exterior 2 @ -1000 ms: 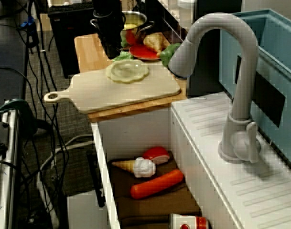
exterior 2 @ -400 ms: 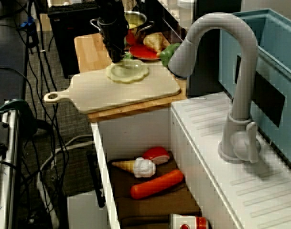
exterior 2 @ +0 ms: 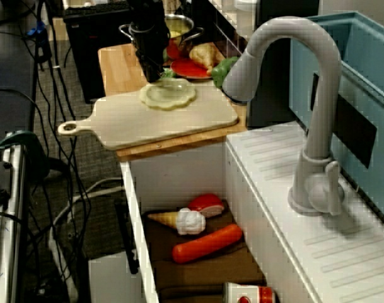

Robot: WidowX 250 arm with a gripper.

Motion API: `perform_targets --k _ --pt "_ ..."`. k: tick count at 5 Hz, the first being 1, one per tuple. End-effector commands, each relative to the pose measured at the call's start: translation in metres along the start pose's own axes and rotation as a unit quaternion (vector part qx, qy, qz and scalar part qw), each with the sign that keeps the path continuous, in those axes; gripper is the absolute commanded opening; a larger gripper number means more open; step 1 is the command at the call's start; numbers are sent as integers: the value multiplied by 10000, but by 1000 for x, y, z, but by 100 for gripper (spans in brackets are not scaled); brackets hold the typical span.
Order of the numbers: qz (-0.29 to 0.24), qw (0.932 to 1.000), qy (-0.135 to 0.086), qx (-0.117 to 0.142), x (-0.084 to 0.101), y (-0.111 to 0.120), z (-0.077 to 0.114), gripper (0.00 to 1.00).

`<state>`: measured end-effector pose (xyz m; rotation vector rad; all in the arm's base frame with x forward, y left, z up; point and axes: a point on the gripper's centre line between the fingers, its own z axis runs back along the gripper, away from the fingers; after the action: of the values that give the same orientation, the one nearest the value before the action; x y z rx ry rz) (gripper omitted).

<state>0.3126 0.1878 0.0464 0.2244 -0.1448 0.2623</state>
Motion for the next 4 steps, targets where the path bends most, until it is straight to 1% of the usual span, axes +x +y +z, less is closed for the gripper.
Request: perform_targets --k 1,4 --pt "38 9999 -110 107 12 9 12 0" --pt "97 9999 -47 89 14 9 14 0"
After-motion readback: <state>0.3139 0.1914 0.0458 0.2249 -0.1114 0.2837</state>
